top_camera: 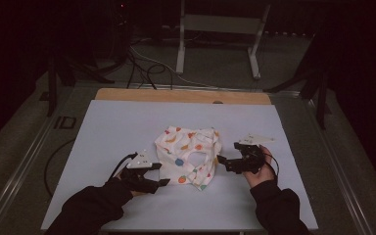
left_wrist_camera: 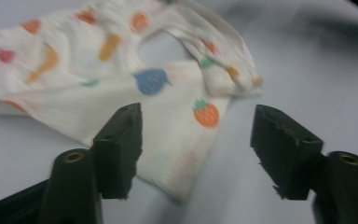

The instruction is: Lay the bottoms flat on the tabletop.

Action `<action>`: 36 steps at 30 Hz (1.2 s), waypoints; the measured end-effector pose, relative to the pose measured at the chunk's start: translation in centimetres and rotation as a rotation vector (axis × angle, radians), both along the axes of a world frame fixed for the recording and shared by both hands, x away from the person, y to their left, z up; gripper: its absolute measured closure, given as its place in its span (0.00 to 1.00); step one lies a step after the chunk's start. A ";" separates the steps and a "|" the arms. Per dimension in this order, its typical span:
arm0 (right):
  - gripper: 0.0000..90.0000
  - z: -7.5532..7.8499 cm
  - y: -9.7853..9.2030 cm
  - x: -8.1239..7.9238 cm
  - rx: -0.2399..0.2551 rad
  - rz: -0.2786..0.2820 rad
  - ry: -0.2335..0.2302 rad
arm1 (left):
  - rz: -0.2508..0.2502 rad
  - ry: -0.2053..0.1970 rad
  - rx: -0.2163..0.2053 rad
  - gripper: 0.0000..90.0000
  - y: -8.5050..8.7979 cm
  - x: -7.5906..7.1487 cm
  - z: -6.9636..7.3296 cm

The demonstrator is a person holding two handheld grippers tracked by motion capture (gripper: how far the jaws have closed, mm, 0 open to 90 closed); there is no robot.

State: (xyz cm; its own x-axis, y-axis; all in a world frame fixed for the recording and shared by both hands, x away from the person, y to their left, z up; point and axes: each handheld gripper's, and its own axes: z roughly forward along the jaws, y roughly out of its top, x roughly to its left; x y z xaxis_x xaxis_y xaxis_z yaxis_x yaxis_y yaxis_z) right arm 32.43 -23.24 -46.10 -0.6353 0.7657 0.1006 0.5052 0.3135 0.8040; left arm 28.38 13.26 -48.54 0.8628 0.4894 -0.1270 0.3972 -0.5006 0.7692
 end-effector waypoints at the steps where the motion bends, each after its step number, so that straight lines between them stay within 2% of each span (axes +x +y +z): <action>1: 0.14 0.0 -0.2 -0.4 0.011 -0.001 -0.003 | -0.008 0.002 0.020 0.41 -0.1 -0.1 -0.3; 2: 0.14 -0.1 -0.4 -0.8 0.021 -0.007 0.004 | -0.014 0.006 0.038 0.43 -0.1 -0.1 -0.7; 3: 0.14 -0.1 -0.4 -0.8 0.021 -0.007 0.004 | -0.014 0.006 0.038 0.43 -0.1 -0.1 -0.7; 4: 0.15 -0.3 -0.6 -1.4 0.029 -0.002 0.010 | -0.024 0.013 0.080 0.46 -0.1 0.0 -1.3; 5: 0.15 -0.5 -0.7 -1.6 0.032 -0.010 0.013 | -0.030 0.014 0.100 0.48 -0.2 0.1 -1.6; 6: 0.15 -0.7 -0.8 -1.9 0.039 -0.010 0.020 | -0.030 0.014 0.100 0.50 -0.2 0.1 -1.6; 7: 0.15 -0.9 -0.9 -2.1 0.039 -0.014 0.021 | -0.056 0.014 0.140 0.53 -0.4 0.3 -2.2; 9: 0.15 -1.2 -1.0 -2.3 0.042 -0.017 0.029 | -0.063 0.013 0.178 0.57 -0.6 0.5 -2.7; 11: 0.15 -1.4 -1.1 -2.4 0.043 -0.018 0.030 | -0.069 0.011 0.188 0.58 -0.7 0.6 -2.9; 12: 0.15 -1.5 -1.1 -2.6 0.041 -0.015 0.037 | -0.070 -0.005 0.186 0.63 -0.6 0.8 -3.1; 16: 0.15 -1.6 -1.1 -2.7 0.036 -0.012 0.034 | -0.066 -0.025 0.192 0.75 -0.4 0.9 -3.1; 19: 0.15 -1.5 -1.1 -2.7 0.034 -0.008 0.026 | -0.056 -0.046 0.200 0.97 -0.5 0.7 -3.1; 23: 0.15 -1.2 -1.1 -2.9 0.041 -0.010 0.024 | -0.067 -0.061 0.222 0.99 -0.4 0.1 -2.8; 26: 0.15 -1.1 -1.2 -2.9 0.045 -0.011 0.022 | -0.066 -0.063 0.213 0.99 0.1 -0.2 -2.4; 28: 0.15 -1.0 -1.3 -2.9 0.049 -0.007 0.018 | -0.061 -0.077 0.192 0.99 1.0 -0.7 -1.4; 30: 0.15 -0.9 -1.3 -2.9 0.049 -0.010 0.018 | -0.061 -0.077 0.192 0.99 1.0 -0.7 -1.4; 31: 0.15 -0.8 -1.2 -2.9 0.051 -0.010 0.016 | -0.061 -0.080 0.179 0.99 1.8 -1.1 -0.6; 33: 0.15 -0.8 -1.2 -3.0 0.053 -0.006 0.017 | -0.062 -0.081 0.166 0.99 2.4 -1.5 -0.2; 36: 0.15 -0.6 -1.1 -3.1 0.049 -0.003 0.016 | -0.063 -0.084 0.172 0.99 3.0 -1.9 0.1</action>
